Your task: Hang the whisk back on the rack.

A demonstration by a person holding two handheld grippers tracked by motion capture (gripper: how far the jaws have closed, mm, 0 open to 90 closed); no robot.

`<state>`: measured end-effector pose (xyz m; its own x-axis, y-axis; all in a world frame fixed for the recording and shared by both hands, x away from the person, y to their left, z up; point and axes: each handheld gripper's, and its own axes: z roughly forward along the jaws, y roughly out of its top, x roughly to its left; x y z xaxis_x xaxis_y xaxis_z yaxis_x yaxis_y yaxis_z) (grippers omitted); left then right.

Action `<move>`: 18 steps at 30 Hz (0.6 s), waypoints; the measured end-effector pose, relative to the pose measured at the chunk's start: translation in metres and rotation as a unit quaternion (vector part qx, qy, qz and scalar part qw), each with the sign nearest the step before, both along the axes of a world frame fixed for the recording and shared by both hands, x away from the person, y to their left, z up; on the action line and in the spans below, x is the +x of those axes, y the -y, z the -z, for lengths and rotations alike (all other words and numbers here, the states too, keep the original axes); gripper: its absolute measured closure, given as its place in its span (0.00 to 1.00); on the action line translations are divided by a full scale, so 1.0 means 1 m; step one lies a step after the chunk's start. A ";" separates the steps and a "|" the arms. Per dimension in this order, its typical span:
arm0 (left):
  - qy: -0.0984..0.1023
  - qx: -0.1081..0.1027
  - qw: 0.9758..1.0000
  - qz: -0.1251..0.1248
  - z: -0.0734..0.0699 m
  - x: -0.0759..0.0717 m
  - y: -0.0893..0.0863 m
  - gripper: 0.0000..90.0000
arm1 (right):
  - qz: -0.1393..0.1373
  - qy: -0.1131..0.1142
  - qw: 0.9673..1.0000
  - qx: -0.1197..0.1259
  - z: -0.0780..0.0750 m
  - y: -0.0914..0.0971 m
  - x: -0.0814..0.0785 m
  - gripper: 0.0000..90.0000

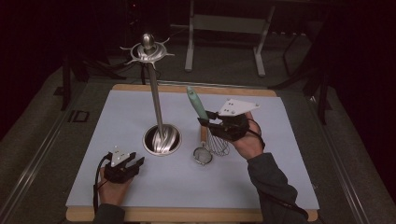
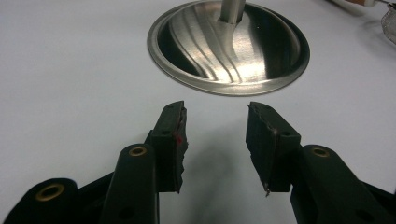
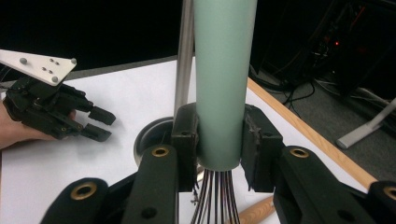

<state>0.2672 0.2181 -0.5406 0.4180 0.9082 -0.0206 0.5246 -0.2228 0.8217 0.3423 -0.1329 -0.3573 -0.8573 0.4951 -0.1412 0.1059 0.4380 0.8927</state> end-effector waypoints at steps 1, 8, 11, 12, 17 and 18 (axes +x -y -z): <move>0.000 0.000 1.000 0.000 0.000 0.000 0.000 0.65 | 0.000 0.000 1.000 0.000 0.000 0.000 0.000 0.77; 0.000 0.000 1.000 0.000 0.000 0.000 0.000 0.64 | -0.008 0.014 1.000 -0.003 -0.006 -0.008 0.000 0.77; 0.000 0.000 1.000 -0.001 0.000 0.000 0.000 0.64 | -0.014 0.017 1.000 0.001 -0.006 -0.014 -0.001 0.77; 0.000 0.000 1.000 -0.001 0.000 0.000 0.000 0.64 | -0.016 0.018 1.000 0.001 -0.007 -0.016 -0.001 0.77; 0.001 -0.001 1.000 -0.001 0.000 0.000 0.000 0.64 | -0.023 0.024 0.999 0.004 -0.011 -0.026 -0.001 0.77; 0.001 -0.002 1.000 -0.001 0.000 0.000 0.000 0.64 | -0.025 0.025 0.999 0.006 -0.012 -0.027 -0.001 0.77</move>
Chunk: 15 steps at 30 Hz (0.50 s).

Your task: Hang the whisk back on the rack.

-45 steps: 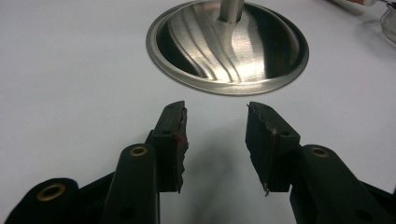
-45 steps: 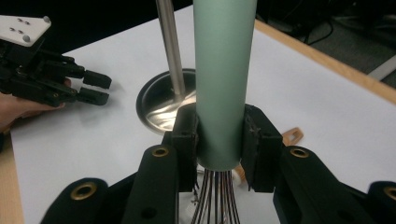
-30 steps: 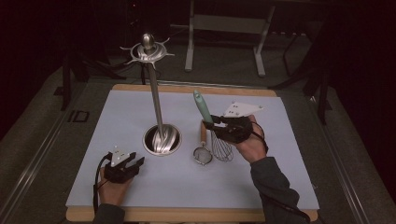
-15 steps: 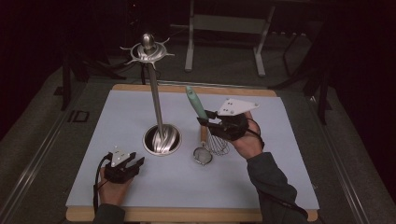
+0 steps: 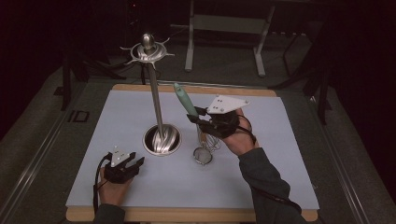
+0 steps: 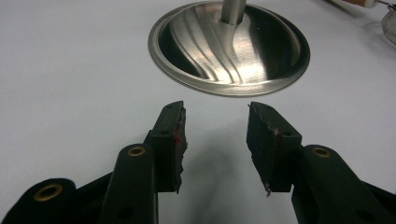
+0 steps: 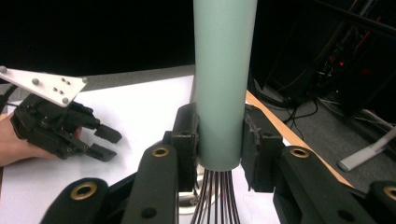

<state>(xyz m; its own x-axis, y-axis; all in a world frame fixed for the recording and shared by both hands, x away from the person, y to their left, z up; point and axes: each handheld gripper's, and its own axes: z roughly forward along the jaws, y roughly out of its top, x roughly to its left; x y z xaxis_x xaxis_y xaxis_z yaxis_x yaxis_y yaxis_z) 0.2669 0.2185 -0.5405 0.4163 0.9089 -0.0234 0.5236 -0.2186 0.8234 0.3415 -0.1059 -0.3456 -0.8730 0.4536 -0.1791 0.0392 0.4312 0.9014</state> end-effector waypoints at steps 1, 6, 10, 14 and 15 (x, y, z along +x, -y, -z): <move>0.000 0.000 1.000 0.000 0.000 0.000 0.000 0.64 | 0.000 0.000 1.000 0.000 0.000 0.000 0.000 0.77; 0.000 0.000 1.000 0.000 0.000 0.000 0.000 0.64 | -0.005 0.007 1.000 0.006 -0.003 -0.008 0.001 0.77; 0.000 0.000 1.000 0.000 0.000 0.000 0.000 0.64 | -0.006 0.010 1.000 0.008 -0.006 -0.012 0.002 0.77; -0.001 0.000 1.000 0.000 0.000 0.000 0.000 0.64 | -0.008 0.011 1.000 0.011 -0.011 -0.018 0.004 0.77; -0.001 0.000 1.000 0.000 0.000 0.000 0.000 0.64 | -0.009 0.013 1.000 0.011 -0.012 -0.019 0.004 0.77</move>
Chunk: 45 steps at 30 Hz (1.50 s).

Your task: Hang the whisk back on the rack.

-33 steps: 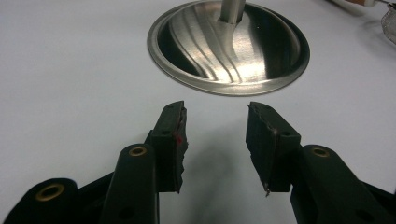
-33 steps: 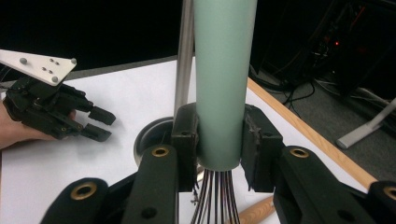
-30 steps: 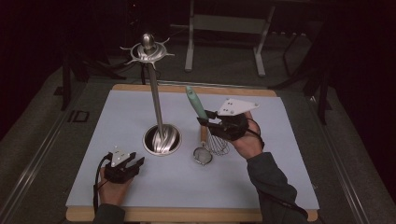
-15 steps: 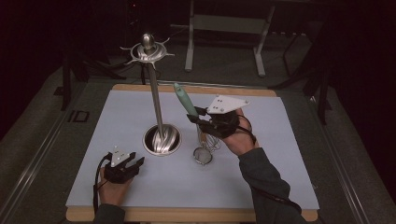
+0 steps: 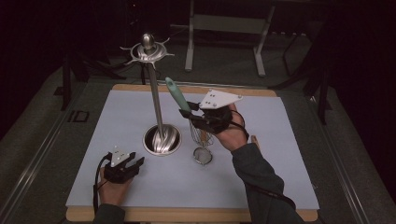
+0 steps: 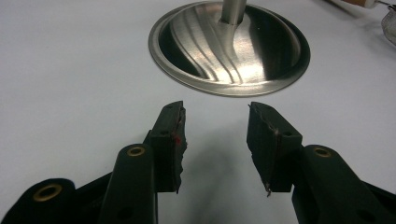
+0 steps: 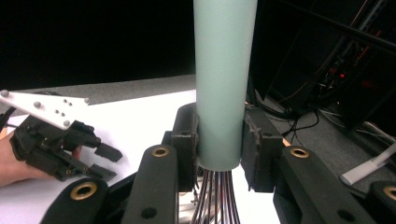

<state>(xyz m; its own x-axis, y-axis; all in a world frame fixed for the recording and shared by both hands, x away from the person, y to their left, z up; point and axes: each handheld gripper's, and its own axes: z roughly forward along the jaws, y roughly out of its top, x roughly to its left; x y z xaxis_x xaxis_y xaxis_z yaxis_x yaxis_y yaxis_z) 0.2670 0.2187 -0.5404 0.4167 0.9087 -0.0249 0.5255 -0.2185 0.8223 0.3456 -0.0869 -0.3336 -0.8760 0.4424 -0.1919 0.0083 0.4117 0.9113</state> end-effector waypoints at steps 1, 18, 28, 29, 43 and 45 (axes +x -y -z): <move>0.000 0.000 1.000 0.000 0.000 0.000 0.000 0.64 | 0.000 0.003 1.000 -0.001 -0.002 -0.001 0.000 0.77; -0.001 -0.002 1.000 -0.001 0.000 0.000 0.000 0.63 | -0.020 0.054 0.998 0.000 -0.025 -0.010 0.004 0.77; -0.001 -0.003 1.000 -0.002 0.000 0.000 0.000 0.63 | -0.018 0.062 0.998 -0.011 -0.035 -0.024 0.001 0.77; -0.001 -0.003 1.000 -0.001 0.000 0.000 0.000 0.63 | -0.017 0.062 0.998 -0.012 -0.035 -0.025 0.002 0.77; -0.001 -0.001 1.000 0.001 0.000 0.000 0.000 0.63 | 0.023 0.059 0.998 0.000 -0.030 -0.043 0.009 0.70; -0.001 -0.001 1.000 0.001 0.000 0.000 0.000 0.63 | 0.020 0.056 0.998 -0.001 -0.031 -0.047 0.009 0.69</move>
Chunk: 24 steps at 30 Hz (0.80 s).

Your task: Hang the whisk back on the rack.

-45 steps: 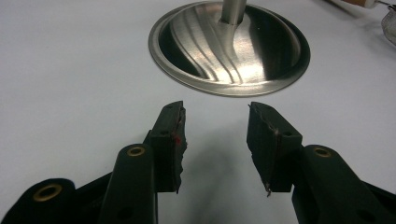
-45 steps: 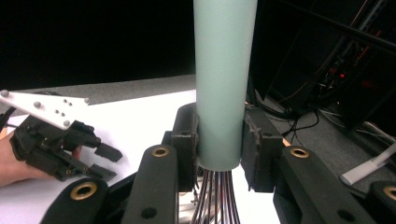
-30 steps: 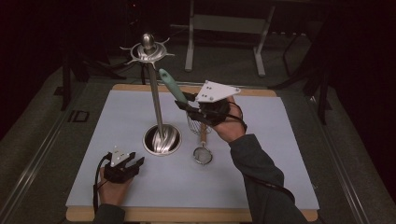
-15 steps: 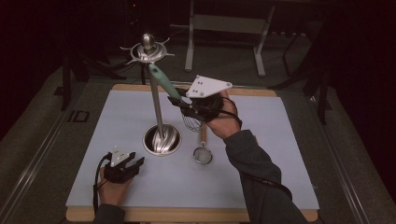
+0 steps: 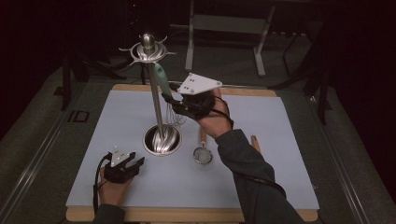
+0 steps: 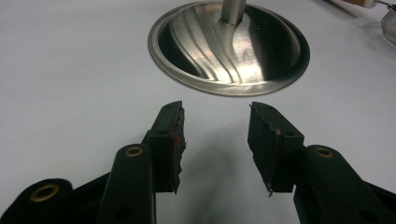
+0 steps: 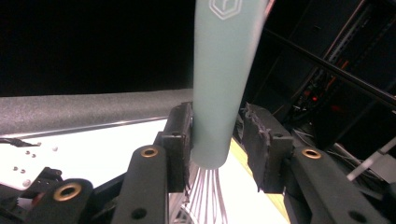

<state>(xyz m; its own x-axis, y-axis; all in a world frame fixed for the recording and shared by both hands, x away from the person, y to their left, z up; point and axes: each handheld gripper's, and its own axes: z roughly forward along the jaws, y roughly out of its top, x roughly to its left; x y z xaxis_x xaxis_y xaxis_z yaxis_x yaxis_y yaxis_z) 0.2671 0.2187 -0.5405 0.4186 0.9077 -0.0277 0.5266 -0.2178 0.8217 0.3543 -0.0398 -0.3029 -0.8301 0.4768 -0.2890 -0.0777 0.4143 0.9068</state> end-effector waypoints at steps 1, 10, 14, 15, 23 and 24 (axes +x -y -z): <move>0.000 0.000 1.000 0.000 0.000 0.000 0.000 0.63 | 0.000 0.001 1.000 -0.001 0.000 -0.001 0.000 0.69; 0.001 -0.001 1.000 -0.001 0.000 0.000 0.000 0.62 | -0.032 -0.013 0.999 -0.008 0.001 -0.001 -0.007 0.62; 0.002 0.000 1.000 -0.001 0.000 0.000 0.000 0.62 | -0.044 -0.019 0.999 -0.017 -0.001 0.001 -0.010 0.60; 0.002 0.000 1.000 -0.001 0.000 0.000 0.000 0.62 | -0.048 -0.025 0.998 -0.020 -0.001 0.002 -0.011 0.59; 0.000 -0.001 1.000 -0.001 0.000 0.000 0.000 0.62 | -0.058 -0.055 0.996 -0.047 0.005 0.013 -0.010 0.57; 0.000 0.000 1.000 -0.001 0.000 0.000 0.000 0.62 | -0.056 -0.060 0.995 -0.050 0.006 0.015 -0.009 0.57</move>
